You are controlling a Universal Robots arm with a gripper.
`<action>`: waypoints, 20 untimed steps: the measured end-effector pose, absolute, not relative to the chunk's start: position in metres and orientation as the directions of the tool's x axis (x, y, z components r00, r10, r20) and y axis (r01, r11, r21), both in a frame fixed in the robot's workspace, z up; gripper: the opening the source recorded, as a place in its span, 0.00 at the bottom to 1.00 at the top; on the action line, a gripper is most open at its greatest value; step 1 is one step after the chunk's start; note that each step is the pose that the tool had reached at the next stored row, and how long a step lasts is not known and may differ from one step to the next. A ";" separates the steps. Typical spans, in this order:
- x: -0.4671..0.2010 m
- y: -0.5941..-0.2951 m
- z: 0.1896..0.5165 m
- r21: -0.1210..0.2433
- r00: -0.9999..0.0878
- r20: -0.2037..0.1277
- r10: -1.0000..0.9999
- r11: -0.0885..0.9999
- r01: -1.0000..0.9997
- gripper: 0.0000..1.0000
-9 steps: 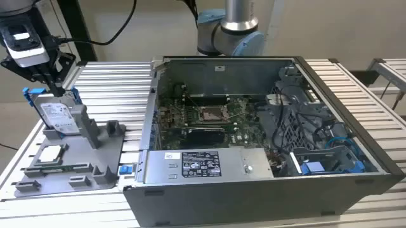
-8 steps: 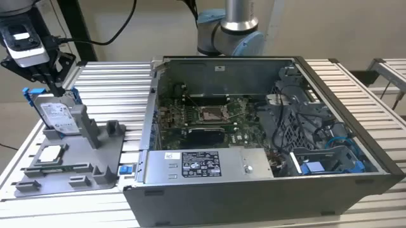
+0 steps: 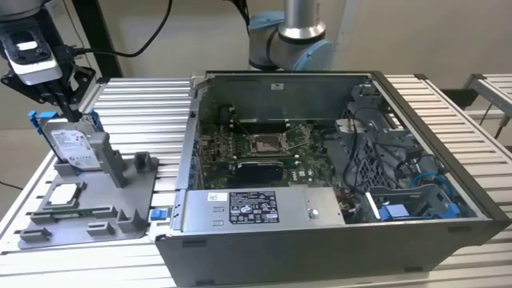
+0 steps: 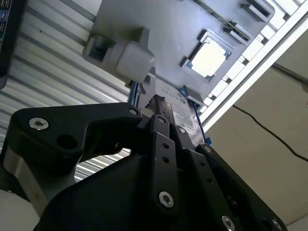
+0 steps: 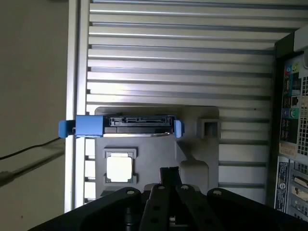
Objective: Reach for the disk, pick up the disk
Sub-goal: 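Reach for the disk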
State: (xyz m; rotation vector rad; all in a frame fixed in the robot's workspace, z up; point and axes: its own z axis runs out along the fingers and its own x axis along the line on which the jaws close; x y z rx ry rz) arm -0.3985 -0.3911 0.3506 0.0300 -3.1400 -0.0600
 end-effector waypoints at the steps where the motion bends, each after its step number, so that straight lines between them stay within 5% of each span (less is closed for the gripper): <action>1: -0.399 -0.391 0.351 0.038 -1.000 0.000 -0.019 0.999 -0.019 0.00; 20: -0.413 -0.364 0.350 0.038 -1.000 0.000 -0.019 0.999 -0.019 0.00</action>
